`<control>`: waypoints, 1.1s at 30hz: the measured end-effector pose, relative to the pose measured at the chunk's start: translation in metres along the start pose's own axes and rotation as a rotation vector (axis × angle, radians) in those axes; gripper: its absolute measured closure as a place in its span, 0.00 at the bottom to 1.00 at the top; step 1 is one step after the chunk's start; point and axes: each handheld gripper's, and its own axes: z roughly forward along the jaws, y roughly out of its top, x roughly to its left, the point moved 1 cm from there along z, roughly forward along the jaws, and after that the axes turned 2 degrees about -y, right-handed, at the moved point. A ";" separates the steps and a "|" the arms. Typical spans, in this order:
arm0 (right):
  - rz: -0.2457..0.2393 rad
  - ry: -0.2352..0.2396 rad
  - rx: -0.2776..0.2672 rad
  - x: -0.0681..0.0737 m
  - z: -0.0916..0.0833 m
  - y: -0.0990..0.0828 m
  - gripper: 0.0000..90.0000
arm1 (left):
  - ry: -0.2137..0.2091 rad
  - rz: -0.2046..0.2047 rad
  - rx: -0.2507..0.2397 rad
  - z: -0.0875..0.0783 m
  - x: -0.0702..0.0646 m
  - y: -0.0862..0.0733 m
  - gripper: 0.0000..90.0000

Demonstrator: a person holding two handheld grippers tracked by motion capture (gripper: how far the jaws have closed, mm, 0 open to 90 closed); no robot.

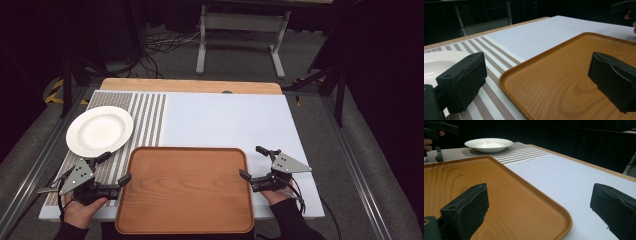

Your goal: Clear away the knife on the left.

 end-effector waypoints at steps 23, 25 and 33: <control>0.007 0.017 -0.008 0.000 0.000 0.001 0.03 | -0.026 -0.051 0.016 -0.005 0.007 0.009 0.03; 0.008 0.018 -0.007 -0.001 0.000 0.000 0.03 | -0.031 -0.035 0.032 -0.008 0.008 0.012 0.03; 0.016 0.020 -0.005 -0.001 0.001 0.000 0.03 | -0.061 0.001 0.063 -0.017 0.011 0.027 0.03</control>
